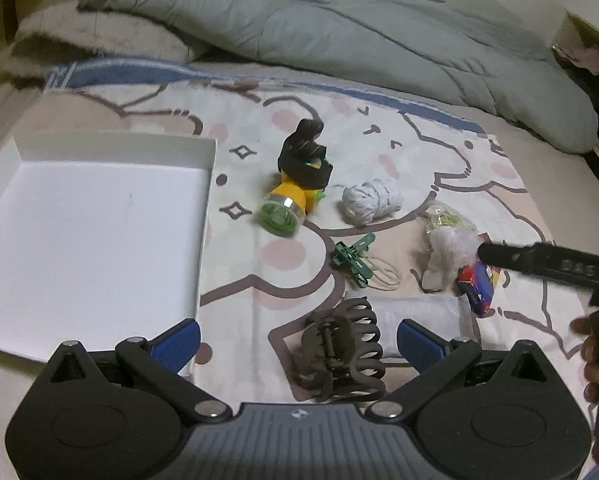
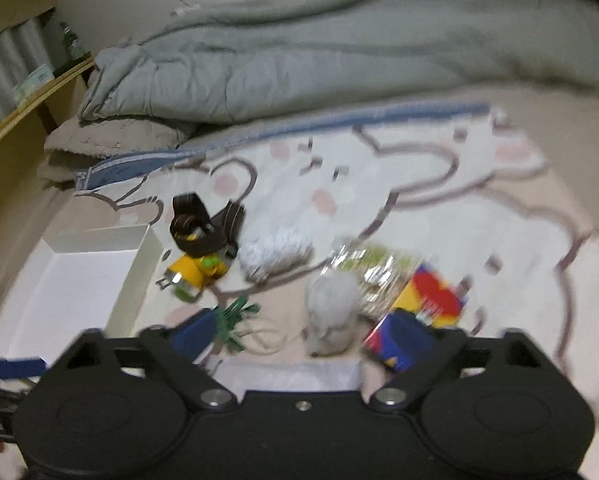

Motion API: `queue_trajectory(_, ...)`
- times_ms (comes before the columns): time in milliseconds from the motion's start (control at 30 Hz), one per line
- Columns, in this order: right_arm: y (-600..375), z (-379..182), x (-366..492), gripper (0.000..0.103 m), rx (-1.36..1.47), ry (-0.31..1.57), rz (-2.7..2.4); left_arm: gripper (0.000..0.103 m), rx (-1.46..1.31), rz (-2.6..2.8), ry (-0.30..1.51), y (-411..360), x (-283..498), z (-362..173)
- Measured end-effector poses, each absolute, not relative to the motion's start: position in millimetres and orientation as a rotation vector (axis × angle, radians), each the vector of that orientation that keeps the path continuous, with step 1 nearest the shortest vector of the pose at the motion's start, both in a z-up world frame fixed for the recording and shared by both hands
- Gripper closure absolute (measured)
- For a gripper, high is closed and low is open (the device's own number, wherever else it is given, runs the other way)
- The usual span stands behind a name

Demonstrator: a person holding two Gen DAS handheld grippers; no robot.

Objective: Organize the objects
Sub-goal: 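Grasp the dark claw clip with the left gripper while the right gripper grasps the white packet, then carry the claw clip with the left gripper while the right gripper carries the packet to the tray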

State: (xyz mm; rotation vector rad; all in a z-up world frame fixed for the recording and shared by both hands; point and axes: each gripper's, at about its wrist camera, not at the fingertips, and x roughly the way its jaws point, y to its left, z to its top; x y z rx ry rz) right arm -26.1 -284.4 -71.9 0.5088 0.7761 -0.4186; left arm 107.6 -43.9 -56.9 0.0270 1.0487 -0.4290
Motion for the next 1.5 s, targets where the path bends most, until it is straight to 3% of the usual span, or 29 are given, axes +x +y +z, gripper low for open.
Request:
queue_trajectory(100, -295.1, -92.6, -16.9, 0.049, 0.636, 0.858, -0.431, 0.000, -0.032, -0.471, 1.087, -46.6, 116.7, -63.2)
queue_trajectory(233, -300.0, -116.8, -4.4, 0.069, 0.692, 0.949, -0.420, 0.002, -0.051, -0.530, 1.101, -58.6, 120.2, -68.3)
queue_trajectory(433, -297.1, -134.3, 14.1, 0.079, 0.700, 0.988, -0.407, 0.020, -0.087, -0.574, 1.189, -64.6, 131.1, -88.5)
queue_trajectory(800, -301.1, -161.9, 18.6, 0.079, 0.593, 1.057, -0.468, 0.027, -0.184, -0.546, 1.290, -59.6, 144.5, -126.2)
queue_trajectory(1000, -292.3, -158.8, 9.6, 0.078, 0.510, 1.138, -0.415, 0.057, -0.226, -0.553, 1.312, -55.5, 144.3, -133.4)
queue_trajectory(1267, -279.2, -152.0, -6.0, 0.076, 0.382, 1.207, -0.275, 0.058, -0.092, -0.567, 1.257, -52.5, 132.2, -113.9)
queue_trajectory(1300, -279.2, -148.3, -7.2, 0.075, 0.382, 1.188, -0.266, 0.058, -0.059, -0.569, 1.248, -51.8, 129.5, -112.2)
queue_trajectory(1433, -277.8, -131.9, -8.8, 0.045, 0.384, 1.098, -0.233, 0.058, 0.060, -0.571, 1.220, -43.7, 117.3, -112.0)
queue_trajectory(1500, -272.0, -128.1, -7.8, 0.039, 0.372, 1.079, -0.185, 0.058, 0.086, -0.573, 1.220, -38.3, 114.4, -114.9)
